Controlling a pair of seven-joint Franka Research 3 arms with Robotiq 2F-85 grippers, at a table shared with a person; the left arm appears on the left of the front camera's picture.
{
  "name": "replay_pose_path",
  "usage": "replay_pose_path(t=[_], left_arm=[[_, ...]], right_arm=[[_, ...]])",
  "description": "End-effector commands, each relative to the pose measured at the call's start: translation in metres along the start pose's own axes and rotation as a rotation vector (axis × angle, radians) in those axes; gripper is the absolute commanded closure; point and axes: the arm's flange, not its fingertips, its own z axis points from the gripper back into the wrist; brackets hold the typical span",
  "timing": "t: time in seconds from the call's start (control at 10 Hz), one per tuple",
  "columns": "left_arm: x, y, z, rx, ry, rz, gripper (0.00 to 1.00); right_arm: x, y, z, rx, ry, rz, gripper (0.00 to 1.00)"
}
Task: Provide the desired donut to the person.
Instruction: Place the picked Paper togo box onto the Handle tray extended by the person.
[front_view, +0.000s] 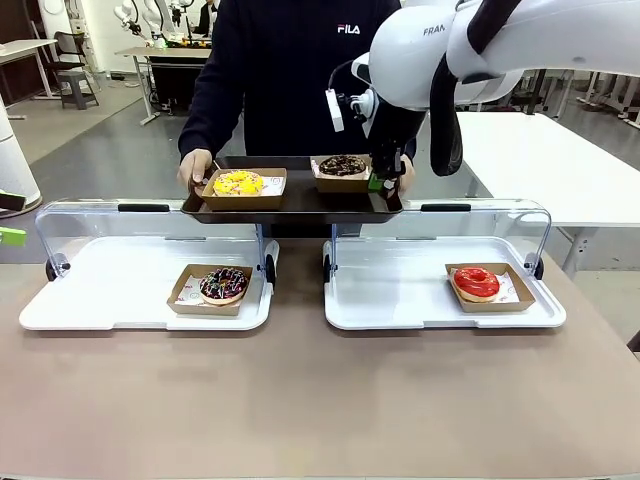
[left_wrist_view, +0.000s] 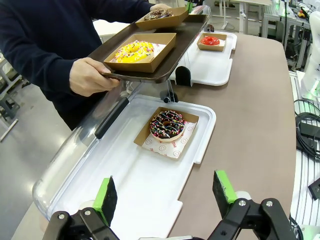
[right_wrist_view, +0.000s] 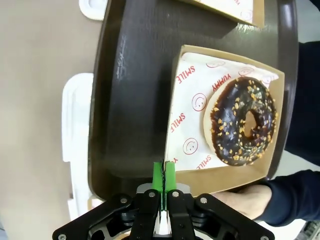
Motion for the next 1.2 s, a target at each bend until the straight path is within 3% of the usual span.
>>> replay_pose_path(t=[0.0, 0.3, 0.4, 0.5, 0.6, 0.7, 0.8, 1.1], left_arm=[[-0.0034, -0.0004, -0.0013, 0.007, -0.029, -0.017, 0.00], [-0.0034, -0.0004, -0.0013, 0.007, -0.029, -0.017, 0.00], [-0.0034, -0.0004, -0.0013, 0.007, -0.029, -0.017, 0.00], [-0.0034, -0.0004, -0.0013, 0.007, -0.029, -0.017, 0.00], [-0.0034, -0.0004, -0.0013, 0.007, -0.029, -0.017, 0.00], [-0.0034, -0.0004, -0.0013, 0.007, -0.029, -0.017, 0.00], [-0.0034, -0.0004, -0.0013, 0.007, -0.029, -0.017, 0.00], [-0.0034, -0.0004, -0.0013, 0.007, -0.029, -0.017, 0.00]], right_arm=[[0.0003, -0.0119, -0.0068, -0.060, 0.001, 0.020, 0.98], [0.0034, -0.0155, -0.0104, -0.042, -0.017, 0.040, 0.98], [0.0026, -0.0165, -0.0113, -0.029, -0.024, 0.035, 0.38], [0.0018, -0.0181, -0.0116, -0.022, -0.025, 0.028, 0.38], [0.0013, -0.0187, -0.0102, -0.020, -0.029, 0.024, 0.00], [0.0005, -0.0189, -0.0081, -0.021, -0.036, 0.018, 0.37], [0.0000, -0.0187, -0.0068, -0.012, -0.037, 0.017, 0.00], [-0.0010, -0.0195, -0.0056, 0.007, -0.057, 0.015, 0.00]])
